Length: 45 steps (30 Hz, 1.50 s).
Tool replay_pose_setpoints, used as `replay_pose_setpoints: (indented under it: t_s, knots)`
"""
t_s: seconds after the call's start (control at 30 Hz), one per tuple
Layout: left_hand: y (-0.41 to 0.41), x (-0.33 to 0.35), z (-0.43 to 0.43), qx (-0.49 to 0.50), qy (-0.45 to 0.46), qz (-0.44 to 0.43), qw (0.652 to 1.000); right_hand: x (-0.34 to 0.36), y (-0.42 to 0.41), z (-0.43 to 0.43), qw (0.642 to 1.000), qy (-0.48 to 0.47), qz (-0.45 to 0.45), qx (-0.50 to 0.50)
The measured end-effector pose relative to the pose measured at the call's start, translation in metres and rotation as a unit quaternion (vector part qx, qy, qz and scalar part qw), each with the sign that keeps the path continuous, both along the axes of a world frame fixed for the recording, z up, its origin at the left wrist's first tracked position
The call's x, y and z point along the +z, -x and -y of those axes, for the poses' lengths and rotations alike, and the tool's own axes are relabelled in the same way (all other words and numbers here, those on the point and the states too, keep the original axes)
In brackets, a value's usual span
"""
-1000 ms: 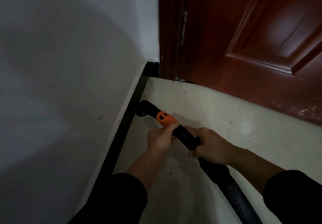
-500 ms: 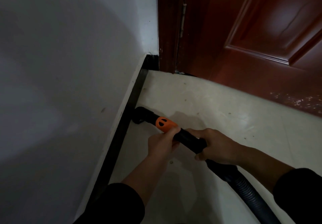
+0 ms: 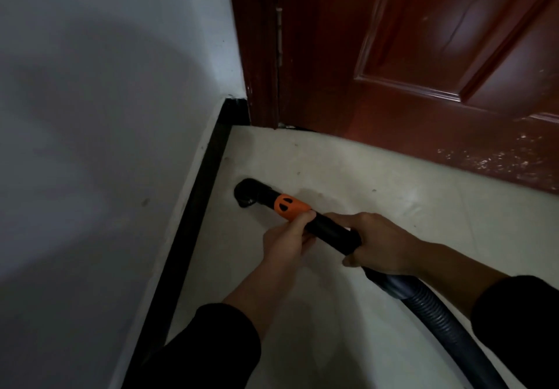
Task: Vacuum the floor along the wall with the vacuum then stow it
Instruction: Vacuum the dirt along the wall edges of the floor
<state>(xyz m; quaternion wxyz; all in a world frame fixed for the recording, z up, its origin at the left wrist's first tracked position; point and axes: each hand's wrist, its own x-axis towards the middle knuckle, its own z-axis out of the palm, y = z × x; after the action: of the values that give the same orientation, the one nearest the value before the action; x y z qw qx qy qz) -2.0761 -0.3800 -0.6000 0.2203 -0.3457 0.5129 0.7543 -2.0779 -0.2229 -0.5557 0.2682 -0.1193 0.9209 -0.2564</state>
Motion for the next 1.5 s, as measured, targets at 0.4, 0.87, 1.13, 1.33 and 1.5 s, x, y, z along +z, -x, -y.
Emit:
replay_pose_setpoints:
  t_s: [0.4,0.87,1.13,1.33,1.5]
  knots:
    - [0.022,0.005,-0.041,-0.038,-0.003,-0.005,0.999,0.009,0.005,-0.035,0.998,-0.009,0.004,-0.063]
    - [0.026,0.007,-0.070,-0.085,-0.039,-0.009,0.996,0.014,-0.005,-0.060,0.992,-0.032,0.013,-0.120]
    - [0.028,0.006,-0.098,-0.091,-0.052,0.009,0.994,0.015,-0.012,-0.083,0.986,-0.028,0.024,-0.164]
    - [0.017,0.021,-0.120,-0.080,-0.029,0.073,0.994,0.023,-0.026,-0.096,0.980,-0.034,0.047,-0.190]
    - [-0.003,0.034,-0.129,-0.070,-0.004,0.115,0.991,0.025,-0.048,-0.103,0.982,-0.042,0.044,-0.181]
